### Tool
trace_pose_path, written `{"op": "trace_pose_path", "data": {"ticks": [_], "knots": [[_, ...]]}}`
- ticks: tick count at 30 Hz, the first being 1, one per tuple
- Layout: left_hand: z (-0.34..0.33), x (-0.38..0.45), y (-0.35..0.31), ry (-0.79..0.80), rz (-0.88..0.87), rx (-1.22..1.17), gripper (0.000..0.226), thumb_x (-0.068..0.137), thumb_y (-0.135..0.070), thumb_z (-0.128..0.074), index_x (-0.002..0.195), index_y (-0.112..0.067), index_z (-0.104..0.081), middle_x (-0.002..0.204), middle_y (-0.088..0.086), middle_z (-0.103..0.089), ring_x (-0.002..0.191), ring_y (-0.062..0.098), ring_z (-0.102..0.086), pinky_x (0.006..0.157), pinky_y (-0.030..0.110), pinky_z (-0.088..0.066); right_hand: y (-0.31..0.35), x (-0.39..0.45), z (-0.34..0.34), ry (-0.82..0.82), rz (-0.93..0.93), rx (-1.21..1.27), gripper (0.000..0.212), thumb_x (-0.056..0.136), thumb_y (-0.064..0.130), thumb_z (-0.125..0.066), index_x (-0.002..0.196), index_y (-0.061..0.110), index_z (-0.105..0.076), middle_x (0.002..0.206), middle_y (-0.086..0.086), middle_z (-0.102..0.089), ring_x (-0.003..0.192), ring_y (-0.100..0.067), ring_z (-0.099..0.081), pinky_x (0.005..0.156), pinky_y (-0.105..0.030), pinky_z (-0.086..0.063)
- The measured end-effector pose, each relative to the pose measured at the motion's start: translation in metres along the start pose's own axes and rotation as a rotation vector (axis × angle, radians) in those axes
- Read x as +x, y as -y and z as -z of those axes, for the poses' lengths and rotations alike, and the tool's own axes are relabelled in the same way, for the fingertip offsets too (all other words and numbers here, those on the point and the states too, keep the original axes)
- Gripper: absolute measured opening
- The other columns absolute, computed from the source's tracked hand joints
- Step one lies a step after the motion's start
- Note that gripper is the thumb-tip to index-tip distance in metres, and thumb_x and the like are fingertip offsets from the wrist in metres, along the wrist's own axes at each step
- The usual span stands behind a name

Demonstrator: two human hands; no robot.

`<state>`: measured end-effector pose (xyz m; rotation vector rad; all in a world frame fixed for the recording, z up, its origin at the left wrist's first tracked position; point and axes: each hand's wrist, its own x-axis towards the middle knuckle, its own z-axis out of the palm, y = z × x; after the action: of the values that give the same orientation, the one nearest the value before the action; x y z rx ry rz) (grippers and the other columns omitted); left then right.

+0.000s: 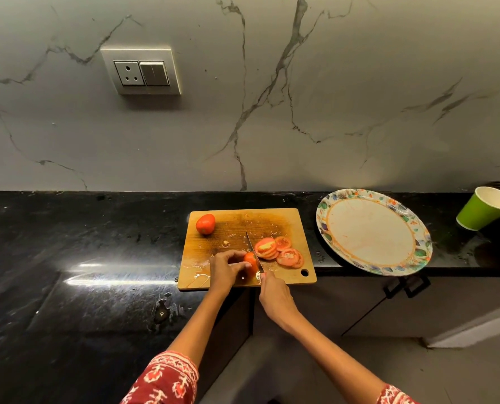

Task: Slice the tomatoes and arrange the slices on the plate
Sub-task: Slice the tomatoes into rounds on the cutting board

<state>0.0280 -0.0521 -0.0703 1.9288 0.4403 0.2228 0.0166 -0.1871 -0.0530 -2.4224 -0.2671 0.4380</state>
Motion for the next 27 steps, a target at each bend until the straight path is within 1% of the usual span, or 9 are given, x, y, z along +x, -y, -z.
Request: {"op": "trace_pose_path", "data": {"ticks": [4, 8, 12, 13, 15, 17, 19, 23, 27], "knots": [[0.003, -0.004, 0.000, 0.011, -0.005, -0.022, 0.020, 0.072, -0.002, -0.073, 0.089, -0.012, -0.070, 0.089, -0.004, -0.066, 0.086, 0.004, -0.058, 0.071, 0.009, -0.041, 0.009, 0.006, -0.001, 0.012, 0.011, 0.065, 0.028, 0.102, 0.024, -0.027, 0.107, 0.011, -0.052, 0.103, -0.010, -0.062, 0.094, -0.025, -0.060, 0.075, -0.035, -0.046], [0.002, -0.004, -0.001, -0.002, -0.002, -0.036, 0.019, 0.073, -0.001, -0.071, 0.089, -0.012, -0.070, 0.089, -0.003, -0.066, 0.087, 0.007, -0.058, 0.070, 0.010, -0.042, 0.010, 0.008, -0.002, 0.010, 0.005, 0.092, 0.029, 0.102, 0.026, -0.027, 0.105, 0.012, -0.052, 0.102, -0.009, -0.062, 0.095, -0.025, -0.060, 0.081, -0.040, -0.048], [0.000, -0.004, -0.001, -0.021, 0.004, -0.025, 0.021, 0.072, 0.000, -0.072, 0.091, -0.008, -0.071, 0.089, -0.003, -0.066, 0.087, 0.009, -0.058, 0.075, 0.013, -0.045, 0.000, -0.005, -0.007, 0.006, 0.004, 0.031, 0.029, 0.102, 0.026, -0.025, 0.105, 0.008, -0.048, 0.094, -0.008, -0.057, 0.095, -0.030, -0.059, 0.075, -0.039, -0.044], [0.000, -0.004, -0.001, -0.032, -0.004, -0.023, 0.022, 0.072, 0.001, -0.072, 0.092, -0.007, -0.071, 0.090, -0.003, -0.066, 0.088, 0.009, -0.058, 0.075, 0.011, -0.044, -0.001, -0.006, -0.008, 0.005, 0.008, 0.032, 0.029, 0.102, 0.025, -0.025, 0.105, 0.007, -0.048, 0.093, -0.009, -0.057, 0.096, -0.031, -0.059, 0.075, -0.039, -0.044], [-0.001, -0.006, -0.001, -0.043, -0.006, -0.027, 0.023, 0.071, 0.001, -0.073, 0.093, -0.006, -0.071, 0.090, -0.002, -0.065, 0.088, 0.009, -0.059, 0.070, 0.006, -0.043, 0.001, -0.002, -0.008, -0.002, -0.004, 0.043, 0.030, 0.102, 0.024, -0.026, 0.107, 0.005, -0.049, 0.099, -0.013, -0.060, 0.098, -0.032, -0.059, 0.075, -0.037, -0.043], [-0.002, -0.007, 0.000, -0.044, -0.010, -0.027, 0.022, 0.072, 0.000, -0.073, 0.092, -0.007, -0.071, 0.090, -0.002, -0.066, 0.089, 0.010, -0.060, 0.070, 0.006, -0.043, 0.005, 0.004, -0.008, -0.001, -0.019, 0.064, 0.031, 0.102, 0.024, -0.026, 0.110, 0.007, -0.050, 0.104, -0.014, -0.062, 0.100, -0.032, -0.059, 0.076, -0.036, -0.044], [-0.002, -0.007, 0.000, -0.048, -0.014, -0.021, 0.021, 0.072, -0.001, -0.073, 0.092, -0.008, -0.071, 0.090, -0.002, -0.067, 0.090, 0.011, -0.060, 0.072, 0.007, -0.041, 0.008, 0.007, -0.009, -0.002, -0.019, 0.082, 0.032, 0.102, 0.026, -0.025, 0.110, 0.008, -0.050, 0.104, -0.014, -0.062, 0.099, -0.031, -0.060, 0.079, -0.038, -0.047], [-0.004, -0.007, -0.001, -0.057, -0.010, -0.003, 0.020, 0.072, 0.000, -0.073, 0.091, -0.008, -0.071, 0.088, -0.003, -0.066, 0.087, 0.009, -0.059, 0.071, 0.007, -0.040, 0.002, 0.002, -0.012, 0.004, -0.040, 0.077, 0.032, 0.102, 0.026, -0.026, 0.110, 0.007, -0.049, 0.106, -0.014, -0.061, 0.101, -0.032, -0.058, 0.078, -0.037, -0.044], [-0.003, -0.009, 0.002, -0.074, -0.006, -0.017, 0.022, 0.073, 0.002, -0.072, 0.093, -0.006, -0.071, 0.090, 0.000, -0.068, 0.085, 0.009, -0.062, 0.069, 0.008, -0.046, 0.001, -0.003, -0.014, 0.021, -0.038, 0.079, 0.029, 0.101, 0.023, -0.028, 0.106, 0.006, -0.050, 0.105, -0.015, -0.060, 0.099, -0.031, -0.058, 0.074, -0.034, -0.041]]}}
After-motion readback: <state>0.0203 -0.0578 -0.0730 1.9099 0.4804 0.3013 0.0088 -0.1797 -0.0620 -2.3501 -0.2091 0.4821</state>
